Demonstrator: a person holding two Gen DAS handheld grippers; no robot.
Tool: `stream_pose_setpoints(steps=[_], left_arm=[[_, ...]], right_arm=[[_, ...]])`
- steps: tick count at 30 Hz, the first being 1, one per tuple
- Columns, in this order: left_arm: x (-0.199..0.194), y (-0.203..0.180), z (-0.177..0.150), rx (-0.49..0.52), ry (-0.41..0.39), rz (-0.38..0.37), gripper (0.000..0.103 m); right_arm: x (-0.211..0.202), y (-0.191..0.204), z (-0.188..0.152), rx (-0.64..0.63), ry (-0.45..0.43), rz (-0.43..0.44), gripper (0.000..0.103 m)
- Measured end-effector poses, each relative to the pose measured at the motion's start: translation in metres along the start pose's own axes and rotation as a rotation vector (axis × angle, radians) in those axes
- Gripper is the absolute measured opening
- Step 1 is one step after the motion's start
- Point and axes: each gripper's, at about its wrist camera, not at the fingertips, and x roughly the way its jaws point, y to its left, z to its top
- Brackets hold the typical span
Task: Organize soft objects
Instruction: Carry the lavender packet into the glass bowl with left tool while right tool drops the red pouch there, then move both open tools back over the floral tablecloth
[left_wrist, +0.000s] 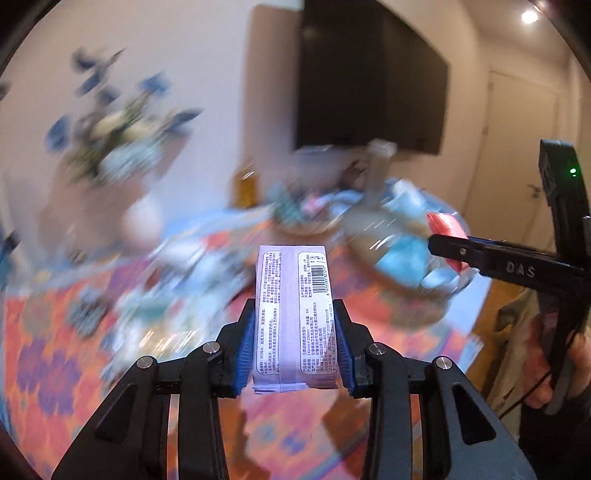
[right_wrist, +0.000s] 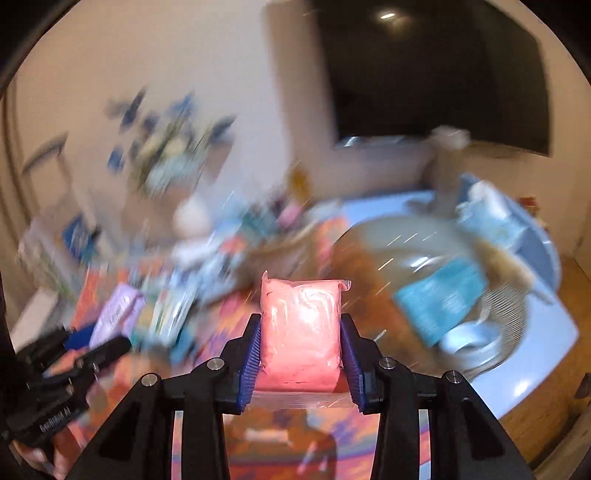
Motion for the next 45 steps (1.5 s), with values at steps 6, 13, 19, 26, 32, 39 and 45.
stream_pose_setpoints(steps=[6,13,19,26,32,39,45], left_arm=[[0.053,-0.06,0.06,0.042,-0.016,-0.153,0.035],[0.142,-0.097,0.069,0.034,0.117,-0.211,0.035],[0.177,-0.11,0.066,0.045,0.163,-0.221,0.056],[0.135,-0.096,0.07,0.067,0.058,-0.181,0.08],[0.074,-0.061,0.08,0.019,-0.037,-0.14,0.08],[-0.033,-0.034,0.062,0.118,-0.228,-0.005,0.08],[-0.09,0.036,0.032,-0.048,-0.262,0.093,0.084]], right_arm=[[-0.007,-0.101,0.038,0.319,-0.058,-0.066,0.039],[0.029,-0.153,0.023,0.446,0.048,-0.122,0.039],[0.053,-0.166,0.021,0.461,0.108,-0.128,0.061],[0.036,-0.168,0.013,0.44,0.07,-0.143,0.071],[0.02,-0.152,0.009,0.422,0.065,-0.107,0.071],[0.008,-0.09,0.013,0.277,0.07,-0.013,0.071],[0.014,-0.015,0.006,0.114,0.102,0.082,0.071]])
